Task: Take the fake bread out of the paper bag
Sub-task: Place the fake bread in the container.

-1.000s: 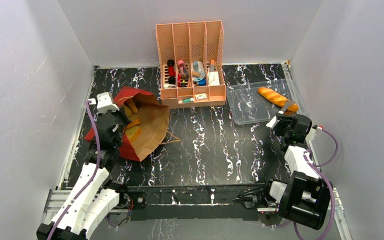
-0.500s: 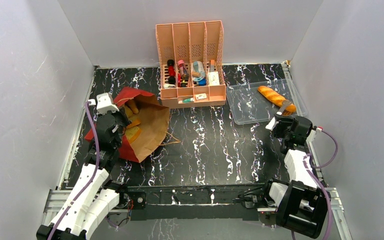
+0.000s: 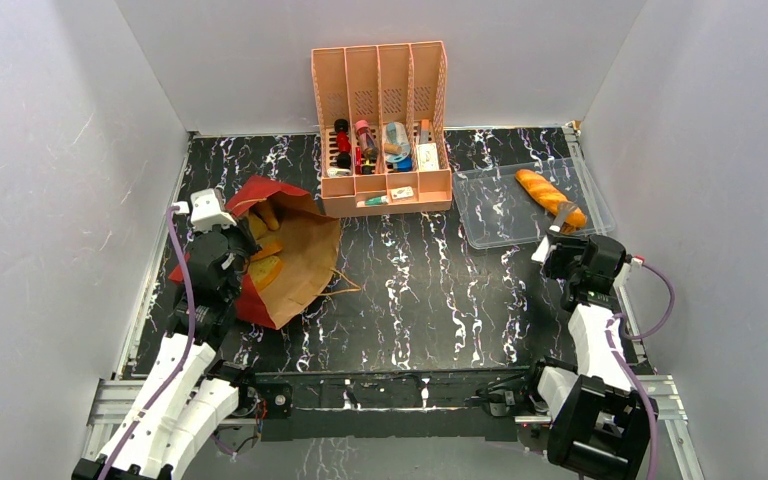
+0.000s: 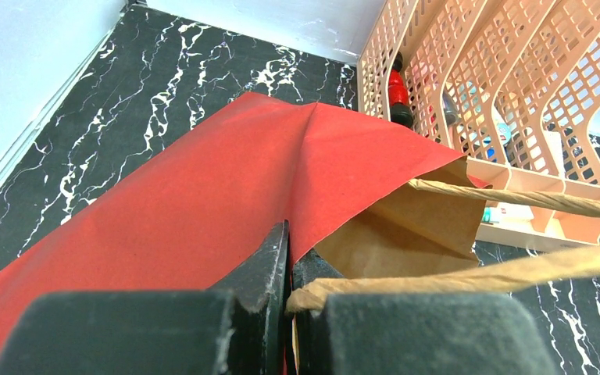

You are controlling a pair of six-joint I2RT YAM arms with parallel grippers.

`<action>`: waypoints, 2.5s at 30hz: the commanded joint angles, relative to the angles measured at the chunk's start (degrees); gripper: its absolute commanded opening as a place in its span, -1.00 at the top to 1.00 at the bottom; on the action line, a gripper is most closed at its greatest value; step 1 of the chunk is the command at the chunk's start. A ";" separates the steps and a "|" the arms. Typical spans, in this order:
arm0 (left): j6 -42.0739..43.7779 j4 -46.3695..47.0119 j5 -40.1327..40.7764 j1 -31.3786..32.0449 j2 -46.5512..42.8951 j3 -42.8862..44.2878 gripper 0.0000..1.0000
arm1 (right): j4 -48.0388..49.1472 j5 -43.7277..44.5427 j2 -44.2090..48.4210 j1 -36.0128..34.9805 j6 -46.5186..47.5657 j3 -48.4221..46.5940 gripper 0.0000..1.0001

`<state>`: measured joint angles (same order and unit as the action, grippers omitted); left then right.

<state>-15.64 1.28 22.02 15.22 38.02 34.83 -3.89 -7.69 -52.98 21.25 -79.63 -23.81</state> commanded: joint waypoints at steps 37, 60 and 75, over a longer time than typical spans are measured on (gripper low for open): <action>-0.62 0.35 -0.40 0.04 -2.57 0.54 1.00 | -1.03 -9.34 4.45 1.69 -3.36 -4.73 0.18; -0.06 -3.09 -1.50 0.01 -3.23 1.81 1.00 | 1.71 -8.18 1.69 -13.04 4.30 -13.86 0.28; 0.58 -4.19 -2.67 0.06 -2.67 2.38 1.00 | -2.43 5.91 4.74 -41.56 12.80 -17.85 0.34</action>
<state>-15.83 -2.84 20.02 15.22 35.59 34.94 -8.95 -6.98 -50.13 -13.91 -70.33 -38.17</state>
